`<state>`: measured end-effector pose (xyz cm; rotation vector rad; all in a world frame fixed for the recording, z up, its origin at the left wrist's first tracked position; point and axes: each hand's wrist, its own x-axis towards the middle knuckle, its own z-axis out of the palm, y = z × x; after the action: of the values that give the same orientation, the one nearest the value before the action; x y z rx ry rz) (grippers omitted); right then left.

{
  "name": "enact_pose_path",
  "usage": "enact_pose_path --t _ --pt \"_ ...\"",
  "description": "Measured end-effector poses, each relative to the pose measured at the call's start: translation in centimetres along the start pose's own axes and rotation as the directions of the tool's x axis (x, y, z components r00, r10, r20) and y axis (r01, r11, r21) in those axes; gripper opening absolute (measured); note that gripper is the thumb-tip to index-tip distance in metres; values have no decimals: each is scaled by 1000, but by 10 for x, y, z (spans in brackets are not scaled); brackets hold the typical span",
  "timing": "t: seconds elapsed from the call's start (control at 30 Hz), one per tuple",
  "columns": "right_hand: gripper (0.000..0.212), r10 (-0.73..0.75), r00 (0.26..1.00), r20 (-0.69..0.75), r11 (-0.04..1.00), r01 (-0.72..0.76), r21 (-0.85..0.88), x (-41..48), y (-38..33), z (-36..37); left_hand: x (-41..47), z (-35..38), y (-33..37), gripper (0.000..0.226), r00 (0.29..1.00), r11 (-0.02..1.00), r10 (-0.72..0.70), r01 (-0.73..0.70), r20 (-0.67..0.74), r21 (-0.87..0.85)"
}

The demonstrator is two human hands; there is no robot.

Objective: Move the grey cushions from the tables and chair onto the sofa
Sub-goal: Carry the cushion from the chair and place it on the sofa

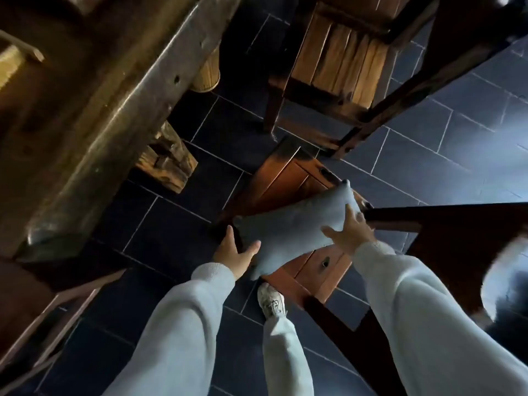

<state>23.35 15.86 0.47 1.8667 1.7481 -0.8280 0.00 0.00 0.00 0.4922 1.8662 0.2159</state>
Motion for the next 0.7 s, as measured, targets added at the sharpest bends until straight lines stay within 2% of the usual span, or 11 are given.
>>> enact_pose_path --t 0.07,0.23,0.33,0.4,0.47,0.5,0.6,0.7 --pt "104 6 999 -40 1000 -6 -17 18 6 3 11 13 -1 98 999 999 -29 29 -16 -46" --pt "136 25 999 -34 998 -23 60 74 26 12 37 45 -9 103 984 972 -177 178 18 -152" --pt "144 44 998 45 984 -51 168 92 29 19 41 59 -6 106 976 954 -214 217 39 -208" --pt "143 53 998 44 984 -60 168 97 32 16 39 63 0 109 971 949 -238 237 19 -209" --pt "142 22 1000 19 996 -23 85 91 31 9 33 59 9 110 973 954 -232 224 -16 -199" --pt "142 14 1000 8 994 -15 109 88 31 2 31 54 15 110 974 957 -223 212 -32 -200" --pt "134 24 998 -53 955 -7 298 65 25 -26 17 27 42 108 984 976 -151 133 -97 -171" --pt "110 52 988 -143 890 19 456 33 13 -74 -8 -15 81 106 987 991 -50 30 -150 -132"
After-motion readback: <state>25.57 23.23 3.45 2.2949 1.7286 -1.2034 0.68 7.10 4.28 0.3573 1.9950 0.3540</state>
